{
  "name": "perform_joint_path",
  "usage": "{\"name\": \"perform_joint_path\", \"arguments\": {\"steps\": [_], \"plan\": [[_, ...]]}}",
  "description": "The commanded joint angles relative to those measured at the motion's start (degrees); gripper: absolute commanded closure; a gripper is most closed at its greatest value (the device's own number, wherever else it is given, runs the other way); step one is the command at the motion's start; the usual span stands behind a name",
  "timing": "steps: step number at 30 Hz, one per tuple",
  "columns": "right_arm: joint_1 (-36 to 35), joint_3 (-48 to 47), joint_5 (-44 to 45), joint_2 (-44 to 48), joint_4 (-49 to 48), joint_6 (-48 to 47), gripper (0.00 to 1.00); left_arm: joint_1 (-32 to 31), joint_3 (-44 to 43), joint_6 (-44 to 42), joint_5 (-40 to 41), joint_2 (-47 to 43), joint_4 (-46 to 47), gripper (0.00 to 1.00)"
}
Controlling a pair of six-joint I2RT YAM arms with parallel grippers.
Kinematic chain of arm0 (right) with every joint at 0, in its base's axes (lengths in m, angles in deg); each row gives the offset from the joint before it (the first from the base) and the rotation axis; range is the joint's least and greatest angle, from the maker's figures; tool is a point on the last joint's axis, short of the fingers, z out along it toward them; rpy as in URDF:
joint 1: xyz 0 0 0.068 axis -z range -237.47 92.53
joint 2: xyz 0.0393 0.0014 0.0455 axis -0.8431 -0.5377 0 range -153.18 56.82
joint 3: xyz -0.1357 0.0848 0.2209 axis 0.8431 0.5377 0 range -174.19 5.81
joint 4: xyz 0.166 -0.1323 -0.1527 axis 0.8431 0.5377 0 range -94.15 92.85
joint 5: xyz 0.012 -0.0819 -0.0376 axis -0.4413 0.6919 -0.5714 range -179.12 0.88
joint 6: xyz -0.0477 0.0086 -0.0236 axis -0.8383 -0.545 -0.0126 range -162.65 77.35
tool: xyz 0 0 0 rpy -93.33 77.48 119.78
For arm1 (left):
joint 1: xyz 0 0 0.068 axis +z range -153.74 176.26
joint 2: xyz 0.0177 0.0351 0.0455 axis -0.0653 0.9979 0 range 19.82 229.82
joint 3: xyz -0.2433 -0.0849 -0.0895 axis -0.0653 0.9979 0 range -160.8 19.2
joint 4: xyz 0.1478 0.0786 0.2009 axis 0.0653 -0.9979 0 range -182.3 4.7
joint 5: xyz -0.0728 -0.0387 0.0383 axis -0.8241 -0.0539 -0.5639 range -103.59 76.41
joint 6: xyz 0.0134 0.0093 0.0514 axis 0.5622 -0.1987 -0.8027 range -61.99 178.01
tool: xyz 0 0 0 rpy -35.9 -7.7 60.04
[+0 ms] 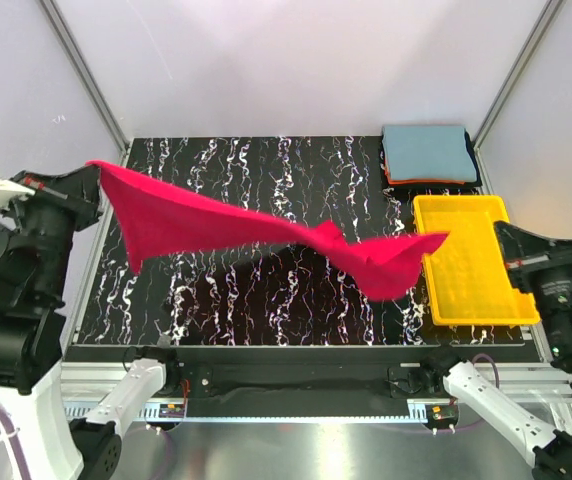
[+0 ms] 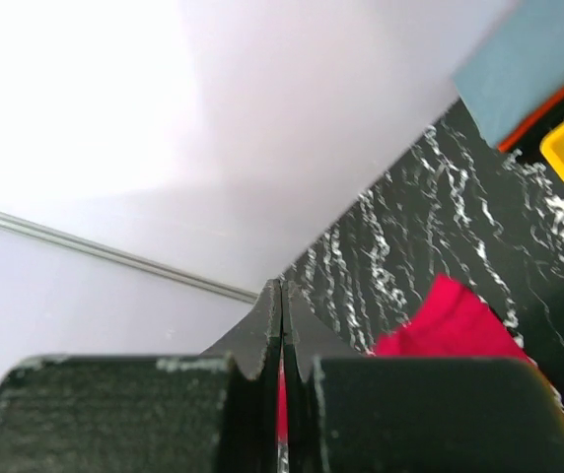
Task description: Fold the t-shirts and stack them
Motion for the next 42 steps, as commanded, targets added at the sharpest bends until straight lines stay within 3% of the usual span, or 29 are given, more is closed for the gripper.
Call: {"name": "perform_joint_path", "arguments": {"steps": [1,5,9,13,18,22,26,32,39,42], "plan": [[-0.27,-0.3,2.19,-3.8,-1.42,-0.9,1.0,0.11,0.83,1.81,-5.49,2.85,0.85,1.0],[-0.27,-4.5,-0.36,-15.47,-8.62,-7.66,1.0,0.2,4.7,-0.21,-6.38,8.56,1.12,1.0],[-0.18,-12.59,0.79,-32.24,-9.43,-13.72,1.0,0.72,2.87,-3.11,-6.29,16.11,1.73,1.0],[-0.27,-10.33,-10.62,-38.0,-9.69,-11.46,0.94,1.08,5.66,-4.0,-0.94,17.8,1.65,1.0],[-1.32,14.44,-26.96,-37.38,-16.8,-1.03,0.74,2.66,19.45,-3.03,-1.19,15.61,6.47,1.0],[-6.4,27.71,-30.94,-37.21,-20.84,5.85,0.64,5.11,27.18,-3.12,-2.41,15.16,8.59,1.0],[-16.13,29.41,-29.56,-38.08,-21.82,9.37,0.58,5.74,34.05,-2.15,-5.93,13.5,14.11,1.0],[-27.33,29.06,-29.1,-46.68,-26.74,17.89,0.6,9.33,40.91,-1.01,-9.36,14.28,18.86,1.0],[-30.15,30.81,-40.61,-57.67,-30.68,49.58,0.55,13.91,41.8,1.89,-15.42,17.62,22.12,1.0],[-32.08,30.65,-42.55,-60.57,-33.42,55.41,0.55,14.61,41.71,1.46,-16.57,18.94,22.56,1.0]]}}
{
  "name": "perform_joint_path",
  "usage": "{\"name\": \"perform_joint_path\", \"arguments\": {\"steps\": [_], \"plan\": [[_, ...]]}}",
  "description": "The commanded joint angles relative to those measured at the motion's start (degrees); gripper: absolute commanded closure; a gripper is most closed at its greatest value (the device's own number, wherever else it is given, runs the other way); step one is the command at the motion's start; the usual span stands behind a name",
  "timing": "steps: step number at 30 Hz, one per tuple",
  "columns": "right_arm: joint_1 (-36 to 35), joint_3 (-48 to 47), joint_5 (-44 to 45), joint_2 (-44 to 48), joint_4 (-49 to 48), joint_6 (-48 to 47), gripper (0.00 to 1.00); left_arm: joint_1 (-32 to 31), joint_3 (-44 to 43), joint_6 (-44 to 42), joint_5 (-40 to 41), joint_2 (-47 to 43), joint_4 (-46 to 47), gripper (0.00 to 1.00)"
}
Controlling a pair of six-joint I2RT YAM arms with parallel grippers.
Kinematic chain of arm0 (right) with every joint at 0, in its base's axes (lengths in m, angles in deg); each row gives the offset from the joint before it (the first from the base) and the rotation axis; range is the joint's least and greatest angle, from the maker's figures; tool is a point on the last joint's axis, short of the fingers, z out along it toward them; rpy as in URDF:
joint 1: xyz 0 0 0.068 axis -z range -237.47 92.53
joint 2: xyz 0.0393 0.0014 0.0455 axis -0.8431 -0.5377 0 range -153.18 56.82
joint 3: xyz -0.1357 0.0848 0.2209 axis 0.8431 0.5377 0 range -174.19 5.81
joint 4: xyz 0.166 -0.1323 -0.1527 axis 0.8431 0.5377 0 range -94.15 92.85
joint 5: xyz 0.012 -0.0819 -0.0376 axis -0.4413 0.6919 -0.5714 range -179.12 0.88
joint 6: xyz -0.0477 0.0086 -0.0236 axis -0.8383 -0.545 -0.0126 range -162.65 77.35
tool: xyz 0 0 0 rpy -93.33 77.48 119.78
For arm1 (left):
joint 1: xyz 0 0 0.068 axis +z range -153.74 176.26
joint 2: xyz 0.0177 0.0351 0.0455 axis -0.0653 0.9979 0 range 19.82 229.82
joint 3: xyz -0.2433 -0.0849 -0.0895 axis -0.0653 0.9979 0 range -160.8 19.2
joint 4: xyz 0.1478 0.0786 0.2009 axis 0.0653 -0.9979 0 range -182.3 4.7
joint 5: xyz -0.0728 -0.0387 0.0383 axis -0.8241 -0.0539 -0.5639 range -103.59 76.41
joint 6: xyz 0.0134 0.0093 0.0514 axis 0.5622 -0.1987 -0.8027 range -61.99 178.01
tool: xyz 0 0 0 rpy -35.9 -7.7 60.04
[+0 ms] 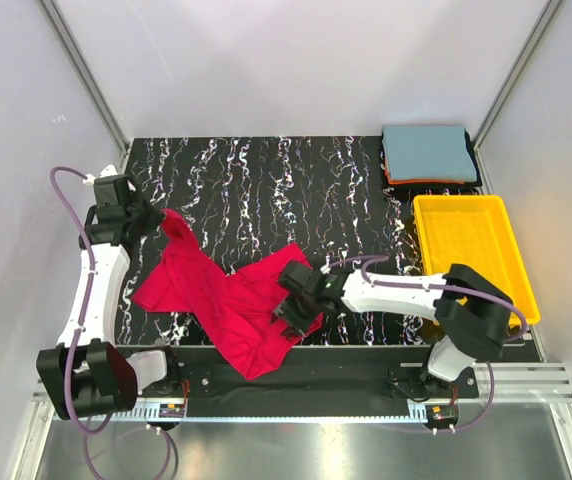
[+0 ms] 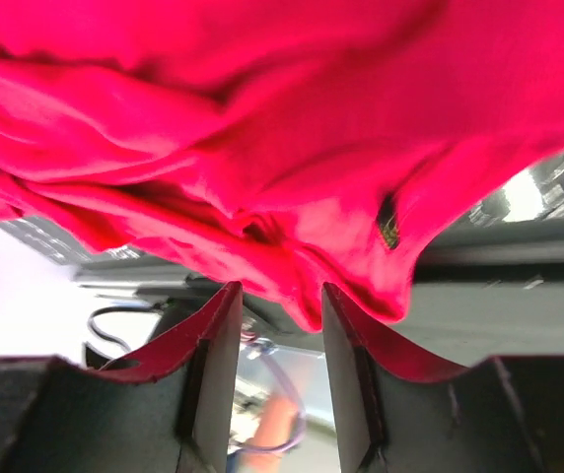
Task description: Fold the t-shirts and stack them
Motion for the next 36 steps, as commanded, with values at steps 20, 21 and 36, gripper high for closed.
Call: {"name": "perform_joint_path", "arguments": {"steps": [20,21,36], "plan": [[-6.29,-6.7,-2.28,-12.29,-6.3,21.77,0.5,2.45,2.47,-0.36,-11.36,0.38,7.52,1.0],[-6.29,-6.79,-2.36,-12.73,-6.39,21.95,0.51,2.45,2.47,-0.36,-11.36,0.21,7.52,1.0],[-6.12,-2.48,5.2,-8.95,-6.48,23.27,0.57,2.62,2.82,0.08,-11.36,0.21,8.14,1.0]]}}
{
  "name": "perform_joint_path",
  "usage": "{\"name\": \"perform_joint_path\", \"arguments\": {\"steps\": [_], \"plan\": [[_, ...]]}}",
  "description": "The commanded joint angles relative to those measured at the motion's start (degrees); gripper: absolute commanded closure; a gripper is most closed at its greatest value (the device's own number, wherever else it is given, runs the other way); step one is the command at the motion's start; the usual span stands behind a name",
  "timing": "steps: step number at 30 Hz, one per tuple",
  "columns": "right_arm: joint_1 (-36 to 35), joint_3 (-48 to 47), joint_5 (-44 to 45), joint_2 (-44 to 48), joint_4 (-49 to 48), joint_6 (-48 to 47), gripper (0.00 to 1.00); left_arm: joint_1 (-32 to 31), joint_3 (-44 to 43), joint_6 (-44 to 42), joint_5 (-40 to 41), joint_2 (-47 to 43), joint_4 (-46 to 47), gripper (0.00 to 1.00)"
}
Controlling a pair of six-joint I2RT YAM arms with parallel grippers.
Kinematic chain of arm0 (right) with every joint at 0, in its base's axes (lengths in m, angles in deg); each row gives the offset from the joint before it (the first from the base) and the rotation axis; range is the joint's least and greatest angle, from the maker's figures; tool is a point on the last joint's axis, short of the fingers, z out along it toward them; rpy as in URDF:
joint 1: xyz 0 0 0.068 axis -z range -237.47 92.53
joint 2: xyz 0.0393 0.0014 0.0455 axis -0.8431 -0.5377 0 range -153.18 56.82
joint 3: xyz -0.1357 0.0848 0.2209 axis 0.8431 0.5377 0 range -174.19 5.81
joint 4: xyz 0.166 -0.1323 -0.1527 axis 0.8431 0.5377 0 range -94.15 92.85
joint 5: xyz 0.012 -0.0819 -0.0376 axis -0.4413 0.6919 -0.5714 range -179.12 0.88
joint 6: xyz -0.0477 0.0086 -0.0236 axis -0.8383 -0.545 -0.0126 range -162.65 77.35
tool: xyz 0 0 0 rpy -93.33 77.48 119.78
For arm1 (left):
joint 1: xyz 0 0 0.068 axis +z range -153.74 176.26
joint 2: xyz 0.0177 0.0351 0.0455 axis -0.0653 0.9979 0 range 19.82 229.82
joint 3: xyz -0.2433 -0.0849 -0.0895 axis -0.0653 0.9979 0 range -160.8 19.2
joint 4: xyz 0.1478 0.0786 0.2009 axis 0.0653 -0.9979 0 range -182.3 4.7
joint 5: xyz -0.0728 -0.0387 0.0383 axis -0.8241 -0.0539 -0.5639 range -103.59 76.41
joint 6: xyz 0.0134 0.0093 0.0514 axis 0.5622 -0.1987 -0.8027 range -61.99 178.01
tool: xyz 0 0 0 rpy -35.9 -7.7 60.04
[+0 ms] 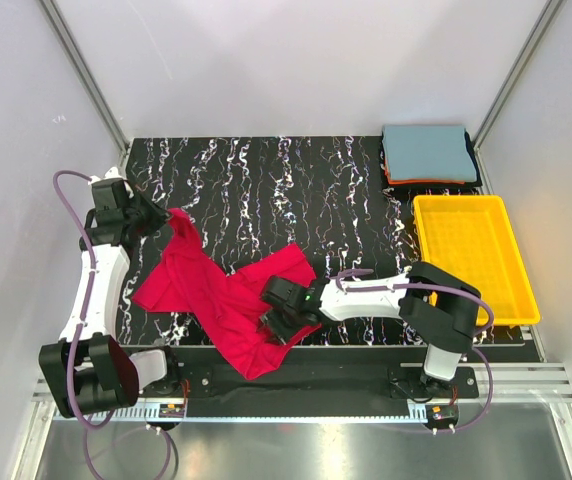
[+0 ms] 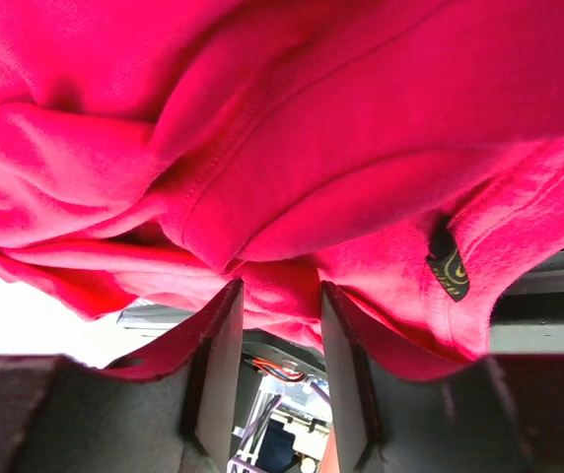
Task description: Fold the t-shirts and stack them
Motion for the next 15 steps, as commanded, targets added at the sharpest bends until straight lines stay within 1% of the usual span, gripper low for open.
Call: {"name": "perform_joint_path", "arguments": {"steps": [1,4,7,8,14,15], "plan": [[-0.48,-0.29,2.48,0.36,0.16,6.04,0.55,0.28,0.16,-0.01,-1.68,-1.37,3.26,1.0],[-0.48,-1.0,2.48,-0.7,0.16,5.51,0.55,0.46,0.42,-0.27,-1.24,-1.98,3.26,1.0],[-0.39,-1.17,2.83,-0.45,0.16,5.6,0.6,0.37,0.42,-0.28,-0.98,-2.16,3.35,1.0],[-0.39,-0.91,3.09,-0.27,0.08,5.77,0.63,0.37,0.42,-0.28,-0.98,-2.07,3.26,1.0],[-0.39,0.14,5.47,1.58,0.16,6.48,0.72,0.55,0.33,-0.27,-1.07,-2.07,3.26,1.0],[-0.39,0.23,5.47,1.58,0.16,6.48,0.77,0.55,0.33,-0.19,-1.15,-1.98,3.26,1.0]]}}
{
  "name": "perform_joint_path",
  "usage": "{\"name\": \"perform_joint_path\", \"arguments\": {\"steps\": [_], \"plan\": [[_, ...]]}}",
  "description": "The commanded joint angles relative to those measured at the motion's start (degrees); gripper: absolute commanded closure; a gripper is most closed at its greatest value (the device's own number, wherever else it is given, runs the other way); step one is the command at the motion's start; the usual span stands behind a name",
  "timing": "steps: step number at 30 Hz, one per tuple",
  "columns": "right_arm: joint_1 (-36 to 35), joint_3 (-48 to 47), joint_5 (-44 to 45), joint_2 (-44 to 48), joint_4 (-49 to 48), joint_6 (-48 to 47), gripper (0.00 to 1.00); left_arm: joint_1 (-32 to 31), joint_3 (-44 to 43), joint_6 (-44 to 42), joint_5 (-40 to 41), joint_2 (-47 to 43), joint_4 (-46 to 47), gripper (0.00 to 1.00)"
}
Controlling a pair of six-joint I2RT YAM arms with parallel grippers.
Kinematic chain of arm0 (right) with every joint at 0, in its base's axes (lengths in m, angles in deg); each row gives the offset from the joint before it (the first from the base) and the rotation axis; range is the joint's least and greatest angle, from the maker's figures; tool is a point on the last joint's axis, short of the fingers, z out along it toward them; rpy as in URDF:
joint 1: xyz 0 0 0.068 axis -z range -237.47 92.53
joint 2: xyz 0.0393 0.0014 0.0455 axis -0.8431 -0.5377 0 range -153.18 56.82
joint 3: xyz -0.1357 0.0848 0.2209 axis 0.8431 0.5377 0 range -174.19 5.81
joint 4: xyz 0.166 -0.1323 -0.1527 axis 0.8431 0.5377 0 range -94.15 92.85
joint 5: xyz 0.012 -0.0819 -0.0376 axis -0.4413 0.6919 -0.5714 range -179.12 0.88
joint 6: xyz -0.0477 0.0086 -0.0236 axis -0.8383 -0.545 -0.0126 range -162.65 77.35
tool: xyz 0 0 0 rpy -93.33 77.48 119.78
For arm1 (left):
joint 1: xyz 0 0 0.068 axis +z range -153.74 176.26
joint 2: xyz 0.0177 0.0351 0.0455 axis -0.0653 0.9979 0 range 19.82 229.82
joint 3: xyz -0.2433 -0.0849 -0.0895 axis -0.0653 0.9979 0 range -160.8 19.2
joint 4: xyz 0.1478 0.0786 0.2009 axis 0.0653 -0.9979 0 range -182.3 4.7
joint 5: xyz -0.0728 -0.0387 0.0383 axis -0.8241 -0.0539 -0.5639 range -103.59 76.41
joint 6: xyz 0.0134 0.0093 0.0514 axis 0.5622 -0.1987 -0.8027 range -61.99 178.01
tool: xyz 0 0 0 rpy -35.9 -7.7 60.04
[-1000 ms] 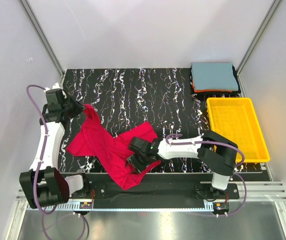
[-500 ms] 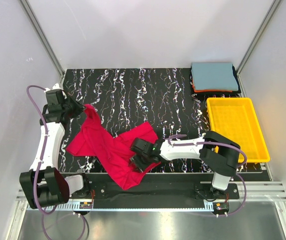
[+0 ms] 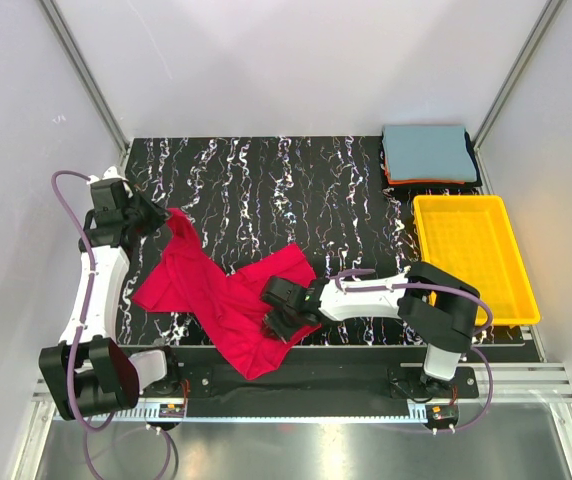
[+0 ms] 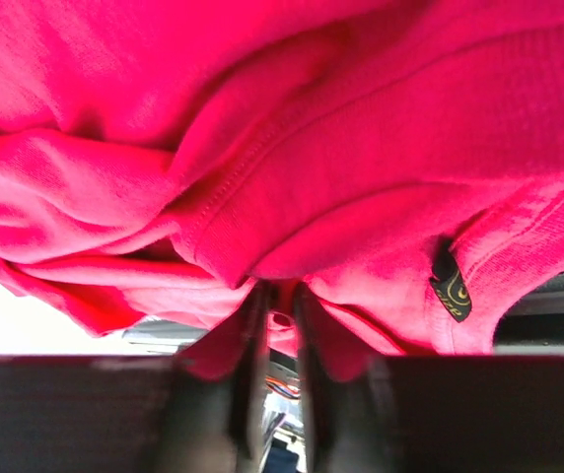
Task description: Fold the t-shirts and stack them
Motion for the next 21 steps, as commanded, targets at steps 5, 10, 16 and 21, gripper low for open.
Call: {"name": "perform_joint_path", "arguments": {"steps": [5,10,16,21], "plan": [[-0.39,0.58,3.42,2.08,0.12,6.19,1.0,0.7,0.18,-0.28,-1.44,-1.57,2.76,1.0],[1.53,2.86,9.37,9.08,0.3,0.42,1.0,0.7,-0.52,-0.54,-1.88,-2.09,2.5,1.0],[15.67,5.6,12.74,26.57,0.47,-22.07,1.0,0.7,-6.93,3.5,-7.14,-3.06,1.79,1.0],[25.43,-11.95,16.39,32.05,15.64,-45.17,1.0,0.61,-17.56,7.02,-11.28,-2.8,-0.65,1.0]]}}
